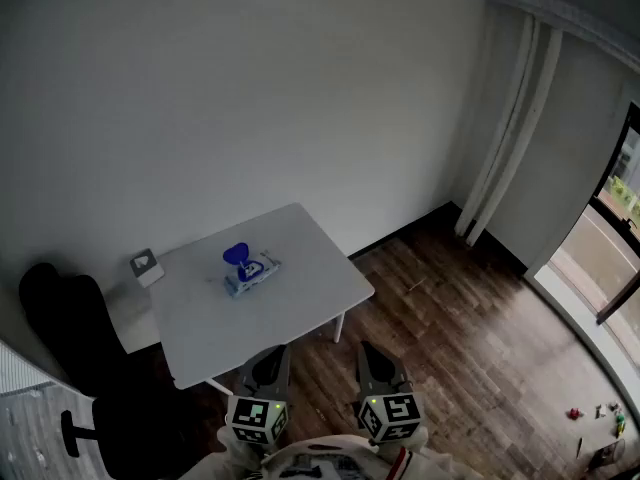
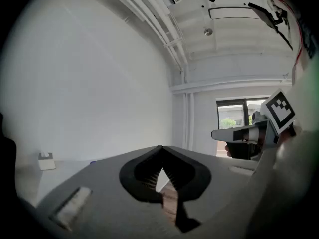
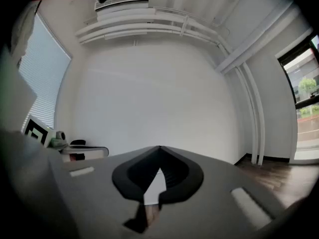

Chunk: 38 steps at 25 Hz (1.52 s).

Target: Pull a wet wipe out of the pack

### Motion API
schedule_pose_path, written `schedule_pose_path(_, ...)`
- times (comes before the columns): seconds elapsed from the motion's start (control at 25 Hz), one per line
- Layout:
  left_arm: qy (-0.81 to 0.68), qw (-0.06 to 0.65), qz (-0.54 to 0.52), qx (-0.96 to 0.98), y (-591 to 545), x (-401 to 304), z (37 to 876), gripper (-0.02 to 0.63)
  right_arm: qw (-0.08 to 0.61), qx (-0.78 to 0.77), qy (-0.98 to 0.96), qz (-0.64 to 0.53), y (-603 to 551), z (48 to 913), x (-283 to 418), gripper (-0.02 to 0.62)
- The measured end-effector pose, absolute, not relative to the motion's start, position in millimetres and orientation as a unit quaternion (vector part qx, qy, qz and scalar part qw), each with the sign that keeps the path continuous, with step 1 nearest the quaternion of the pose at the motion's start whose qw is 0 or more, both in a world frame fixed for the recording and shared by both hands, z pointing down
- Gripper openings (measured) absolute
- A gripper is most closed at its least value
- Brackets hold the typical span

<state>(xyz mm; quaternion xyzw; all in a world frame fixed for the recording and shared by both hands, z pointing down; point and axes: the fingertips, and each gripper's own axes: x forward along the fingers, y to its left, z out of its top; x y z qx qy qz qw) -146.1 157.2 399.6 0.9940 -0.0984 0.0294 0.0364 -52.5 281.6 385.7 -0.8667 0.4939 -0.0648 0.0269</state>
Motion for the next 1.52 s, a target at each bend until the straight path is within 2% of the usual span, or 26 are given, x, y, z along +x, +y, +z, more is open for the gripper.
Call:
schedule_pose_path(0.92, -0.119, 0.033, 0.079, 0.989, 204, -139, 427, 0.003, 0.062, -0.850, 0.511, -0.117, 327, 424, -46, 0.006)
schedule_pose_path(1.52, -0.143, 0.047, 0.084, 0.985, 137, -99, 445, 0.003, 0.047, -0.840, 0.524, -0.135, 259, 442, 1, 0.005)
